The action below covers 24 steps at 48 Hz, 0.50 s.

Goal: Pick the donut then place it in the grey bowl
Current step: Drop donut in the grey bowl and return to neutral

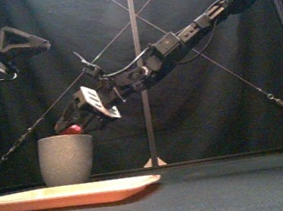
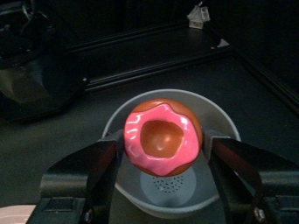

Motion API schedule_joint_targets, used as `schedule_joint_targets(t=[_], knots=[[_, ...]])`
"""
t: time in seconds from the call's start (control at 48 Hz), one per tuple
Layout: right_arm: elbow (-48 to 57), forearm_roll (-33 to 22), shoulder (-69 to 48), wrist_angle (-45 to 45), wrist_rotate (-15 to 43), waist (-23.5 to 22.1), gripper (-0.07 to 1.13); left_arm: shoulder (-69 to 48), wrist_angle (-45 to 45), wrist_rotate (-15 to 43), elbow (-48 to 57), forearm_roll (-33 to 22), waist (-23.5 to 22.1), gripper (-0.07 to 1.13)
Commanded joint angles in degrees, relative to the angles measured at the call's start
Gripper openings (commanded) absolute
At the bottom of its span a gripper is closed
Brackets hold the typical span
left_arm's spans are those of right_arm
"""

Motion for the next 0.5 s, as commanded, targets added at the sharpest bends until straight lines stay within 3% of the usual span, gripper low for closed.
schedule_joint_targets(t=[0.021,0.146,0.5], knots=[[-1.4,0.0,-2.1,0.2,0.0,-0.8,0.95,0.3,-0.6,0.0,-0.7,0.0,0.0,-0.01],[-1.4,0.0,-2.3,0.2,0.0,-0.8,1.06,0.3,-0.5,0.0,-0.7,0.0,0.1,-0.01],[0.5,-0.7,-5.8,1.4,-0.1,-0.6,1.06,0.3,-0.5,0.0,-0.4,0.0,0.1,-0.01]])
